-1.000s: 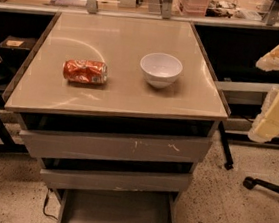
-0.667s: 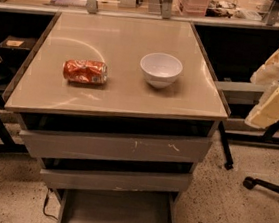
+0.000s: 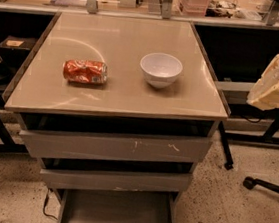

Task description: Close bottom drawer

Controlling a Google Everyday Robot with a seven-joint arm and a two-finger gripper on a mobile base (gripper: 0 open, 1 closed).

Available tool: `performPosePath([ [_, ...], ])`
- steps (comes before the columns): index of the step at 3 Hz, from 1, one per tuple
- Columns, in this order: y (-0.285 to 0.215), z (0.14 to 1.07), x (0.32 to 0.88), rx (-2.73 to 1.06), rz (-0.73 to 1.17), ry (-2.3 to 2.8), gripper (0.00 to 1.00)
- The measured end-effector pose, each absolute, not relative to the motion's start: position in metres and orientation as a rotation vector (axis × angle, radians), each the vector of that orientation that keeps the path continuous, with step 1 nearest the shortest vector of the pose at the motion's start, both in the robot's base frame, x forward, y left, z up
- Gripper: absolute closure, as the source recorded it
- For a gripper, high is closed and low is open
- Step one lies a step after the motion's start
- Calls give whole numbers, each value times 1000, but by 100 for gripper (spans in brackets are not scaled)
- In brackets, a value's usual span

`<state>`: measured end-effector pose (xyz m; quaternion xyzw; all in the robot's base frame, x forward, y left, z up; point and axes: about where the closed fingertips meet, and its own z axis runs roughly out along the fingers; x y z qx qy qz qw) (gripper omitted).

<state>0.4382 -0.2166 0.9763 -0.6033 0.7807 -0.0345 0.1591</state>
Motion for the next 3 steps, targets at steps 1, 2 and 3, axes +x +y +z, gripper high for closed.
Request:
performPosePath([
  [1,-217,976,438,-1724,-99,2231,100],
  [2,-217,976,438,-1724,-99,2231,100],
  [3,-217,959,431,-1703,-85,2267,100],
])
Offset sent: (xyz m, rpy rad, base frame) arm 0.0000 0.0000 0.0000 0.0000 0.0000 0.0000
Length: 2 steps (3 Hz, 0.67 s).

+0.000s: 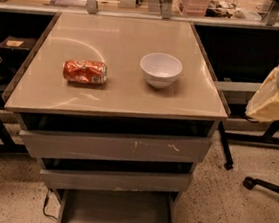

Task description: Close bottom drawer

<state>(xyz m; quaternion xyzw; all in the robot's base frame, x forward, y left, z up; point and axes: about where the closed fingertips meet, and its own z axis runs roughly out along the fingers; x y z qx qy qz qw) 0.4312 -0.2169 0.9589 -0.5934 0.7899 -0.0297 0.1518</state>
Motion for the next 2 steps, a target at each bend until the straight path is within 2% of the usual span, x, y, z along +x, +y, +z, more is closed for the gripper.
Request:
performPosePath([
  [2,-213,857,399,-1670,30,2401,100],
])
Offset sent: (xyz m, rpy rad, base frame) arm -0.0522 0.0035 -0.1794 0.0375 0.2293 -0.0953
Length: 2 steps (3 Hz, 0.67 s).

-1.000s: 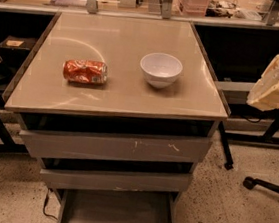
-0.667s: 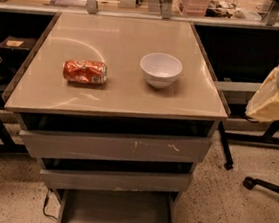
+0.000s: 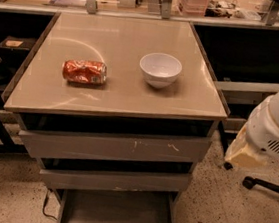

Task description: Close bottom drawer

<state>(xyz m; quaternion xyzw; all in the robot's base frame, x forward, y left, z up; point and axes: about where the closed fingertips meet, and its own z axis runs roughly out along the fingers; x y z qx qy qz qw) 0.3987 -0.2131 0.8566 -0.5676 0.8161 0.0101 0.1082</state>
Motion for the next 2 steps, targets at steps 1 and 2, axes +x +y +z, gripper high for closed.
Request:
performPosePath([
  [1,-214,796,380,-1681,116,2499,100],
  [2,-214,796,380,-1681,116,2499,100],
])
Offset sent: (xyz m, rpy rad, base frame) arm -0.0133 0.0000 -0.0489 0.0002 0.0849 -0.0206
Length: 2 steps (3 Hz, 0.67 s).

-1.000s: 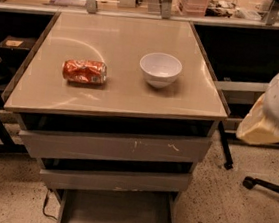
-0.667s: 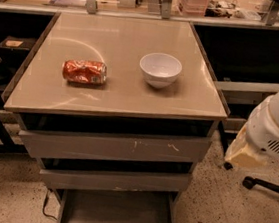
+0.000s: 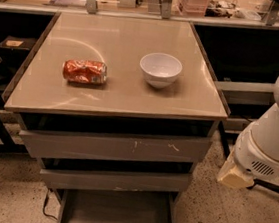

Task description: Close bottom drawer

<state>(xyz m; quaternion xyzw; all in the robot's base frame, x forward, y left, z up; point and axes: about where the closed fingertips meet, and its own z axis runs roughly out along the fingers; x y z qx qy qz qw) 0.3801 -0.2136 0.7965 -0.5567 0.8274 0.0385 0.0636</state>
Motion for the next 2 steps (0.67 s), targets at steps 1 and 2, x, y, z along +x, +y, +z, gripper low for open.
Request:
performPosePath([
  [1,-208,757,368,-1672,169,2532,100],
  [2,-200,682,355,-1668,221,2589,100],
])
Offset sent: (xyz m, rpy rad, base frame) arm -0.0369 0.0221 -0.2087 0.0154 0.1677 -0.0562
